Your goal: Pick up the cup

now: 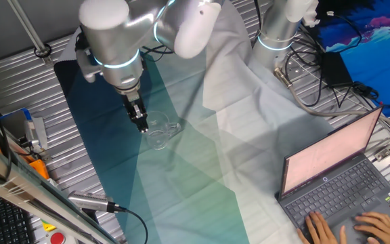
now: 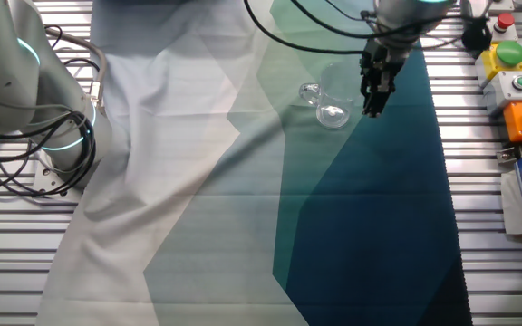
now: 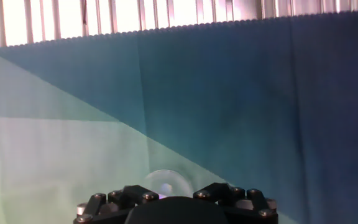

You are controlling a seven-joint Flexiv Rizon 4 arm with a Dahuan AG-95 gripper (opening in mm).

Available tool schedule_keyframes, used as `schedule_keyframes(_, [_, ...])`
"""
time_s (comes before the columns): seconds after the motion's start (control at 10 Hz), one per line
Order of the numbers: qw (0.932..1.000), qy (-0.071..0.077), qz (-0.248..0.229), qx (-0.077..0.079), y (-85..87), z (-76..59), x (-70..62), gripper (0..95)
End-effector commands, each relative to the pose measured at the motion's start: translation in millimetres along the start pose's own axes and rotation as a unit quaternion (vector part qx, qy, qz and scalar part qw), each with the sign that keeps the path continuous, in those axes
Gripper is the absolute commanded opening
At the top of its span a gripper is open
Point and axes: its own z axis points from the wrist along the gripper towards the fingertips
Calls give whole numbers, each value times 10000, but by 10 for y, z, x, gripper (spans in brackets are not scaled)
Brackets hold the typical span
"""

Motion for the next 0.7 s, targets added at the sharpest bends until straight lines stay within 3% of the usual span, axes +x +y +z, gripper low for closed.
schedule_keyframes(0.1, [9990, 94, -18, -428, 9, 1, -6, 760])
schedule_keyframes(0.2, [9985, 25, 93, -530, 20, -17, -3, 760])
schedule_keyframes(0.3, [9988, -3, 145, -471, 62, -31, 1, 950])
schedule_keyframes(0.4, [9993, 5, 195, -313, 111, -35, 3, 950])
schedule_keyframes(0.5, [9993, -5, 350, -99, 216, -24, 7, 760])
schedule_keyframes(0.7, [9985, -10, 534, -64, 276, 4, 8, 760])
